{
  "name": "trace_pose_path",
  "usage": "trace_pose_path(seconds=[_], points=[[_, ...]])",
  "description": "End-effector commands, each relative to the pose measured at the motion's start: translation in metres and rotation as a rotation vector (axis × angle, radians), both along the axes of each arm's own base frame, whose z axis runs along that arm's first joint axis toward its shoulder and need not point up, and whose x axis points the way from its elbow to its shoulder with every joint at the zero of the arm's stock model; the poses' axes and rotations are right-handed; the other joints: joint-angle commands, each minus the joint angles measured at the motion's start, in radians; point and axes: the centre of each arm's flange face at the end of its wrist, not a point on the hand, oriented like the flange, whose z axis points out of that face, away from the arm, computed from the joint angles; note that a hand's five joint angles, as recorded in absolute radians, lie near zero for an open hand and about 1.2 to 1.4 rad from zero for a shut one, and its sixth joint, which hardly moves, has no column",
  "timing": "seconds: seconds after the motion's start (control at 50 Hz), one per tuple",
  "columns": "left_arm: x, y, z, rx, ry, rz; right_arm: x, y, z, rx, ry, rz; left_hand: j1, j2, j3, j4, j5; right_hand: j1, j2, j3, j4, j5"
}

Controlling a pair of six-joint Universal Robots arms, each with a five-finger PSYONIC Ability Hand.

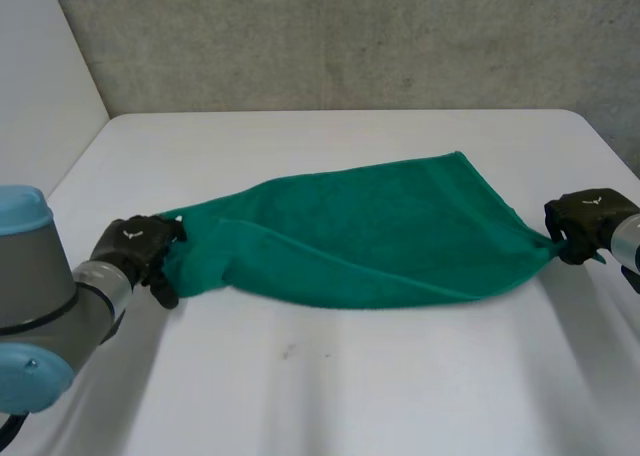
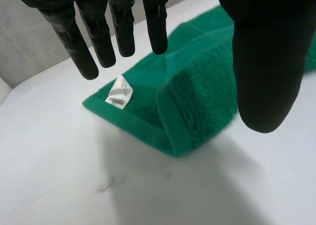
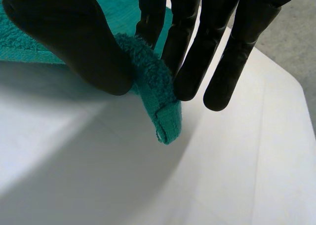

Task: Fold the towel.

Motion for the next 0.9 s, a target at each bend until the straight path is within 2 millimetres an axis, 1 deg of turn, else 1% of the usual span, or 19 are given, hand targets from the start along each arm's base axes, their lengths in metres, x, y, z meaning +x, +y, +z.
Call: trace_pose_path(seconds=[0.02,0.04,0.1,0.12,0.18,0.24,0.28,0.32,0.34,0.46,0.54,0.56,0.64,0.66,0.76,0.8,0.82,0.84,0.9], points=[[0.000,-0.017,0.015,-0.016,0.113,-0.005,0.000,0.004,-0.004,0.019,-0.032,0.034,0.222,0.240,0.238,0.245,0.248,0.416,0.221,0.218,0.208,0.239],[-0.005,-0.021,0.022,-0.032,0.134,-0.031,0.000,0.004,-0.005,0.021,-0.034,0.033,0.293,0.310,0.308,0.316,0.318,0.416,0.221,0.218,0.208,0.239],[-0.013,-0.028,0.035,-0.068,0.159,-0.074,0.000,0.004,-0.005,0.023,-0.034,0.033,0.346,0.364,0.361,0.369,0.372,0.416,0.221,0.218,0.208,0.239],[-0.016,-0.034,0.043,-0.087,0.169,-0.089,0.000,0.004,-0.006,0.024,-0.034,0.033,0.366,0.384,0.382,0.389,0.392,0.416,0.221,0.218,0.208,0.239],[-0.021,-0.046,0.046,-0.093,0.168,-0.102,0.000,0.006,-0.008,0.028,-0.034,0.035,0.396,0.414,0.411,0.419,0.422,0.416,0.221,0.218,0.208,0.239],[-0.034,-0.057,0.047,-0.063,0.158,-0.128,0.001,0.007,-0.010,0.031,-0.036,0.039,0.376,0.393,0.391,0.399,0.401,0.416,0.221,0.218,0.208,0.239],[-0.042,-0.065,0.041,-0.018,0.139,-0.144,0.001,0.007,-0.011,0.028,-0.038,0.042,0.349,0.367,0.364,0.372,0.375,0.416,0.221,0.218,0.208,0.239],[-0.044,-0.067,0.038,-0.005,0.129,-0.151,0.002,0.008,-0.012,0.030,-0.038,0.043,0.343,0.361,0.359,0.366,0.369,0.416,0.221,0.218,0.208,0.239],[-0.048,-0.072,0.032,0.006,0.103,-0.169,0.002,0.008,-0.012,0.030,-0.038,0.043,0.329,0.346,0.344,0.352,0.354,0.416,0.221,0.218,0.208,0.239],[-0.072,-0.081,0.008,-0.035,-0.015,-0.274,0.002,0.009,-0.014,0.034,-0.037,0.045,0.299,0.317,0.314,0.322,0.325,0.416,0.221,0.218,0.208,0.239],[-0.081,-0.086,-0.001,-0.057,-0.037,-0.305,0.002,0.010,-0.016,0.039,-0.037,0.045,0.305,0.323,0.320,0.328,0.331,0.416,0.221,0.218,0.208,0.239],[-0.085,-0.088,-0.008,-0.054,-0.038,-0.322,0.002,0.010,-0.016,0.042,-0.037,0.045,0.308,0.326,0.323,0.331,0.334,0.416,0.221,0.218,0.208,0.239],[-0.090,-0.091,-0.013,-0.055,-0.027,-0.351,0.002,0.011,-0.018,0.044,-0.036,0.046,0.308,0.326,0.323,0.331,0.334,0.416,0.221,0.218,0.208,0.239],[-0.094,-0.093,-0.023,-0.045,-0.018,-0.384,0.003,0.011,-0.018,0.044,-0.036,0.048,0.308,0.326,0.323,0.331,0.334,0.416,0.221,0.218,0.208,0.239],[-0.095,-0.095,-0.028,-0.049,-0.032,-0.391,0.003,0.011,-0.019,0.040,-0.036,0.049,0.352,0.369,0.367,0.375,0.377,0.416,0.221,0.218,0.208,0.239],[-0.095,-0.095,-0.028,-0.052,-0.039,-0.392,0.004,0.012,-0.019,0.041,-0.036,0.051,0.434,0.451,0.449,0.457,0.459,0.416,0.221,0.218,0.208,0.239],[-0.095,-0.095,-0.028,-0.054,-0.045,-0.391,0.004,0.012,-0.020,0.043,-0.036,0.051,0.553,0.571,0.569,0.576,0.579,0.416,0.221,0.218,0.208,0.239],[-0.095,-0.095,-0.028,-0.055,-0.047,-0.392,0.004,0.012,-0.020,0.043,-0.036,0.051,0.592,0.610,0.608,0.615,0.618,0.416,0.221,0.218,0.208,0.239],[-0.095,-0.094,-0.029,-0.054,-0.047,-0.394,0.004,0.012,-0.020,0.041,-0.036,0.052,0.599,0.616,0.614,0.622,0.624,0.416,0.221,0.218,0.208,0.239]])
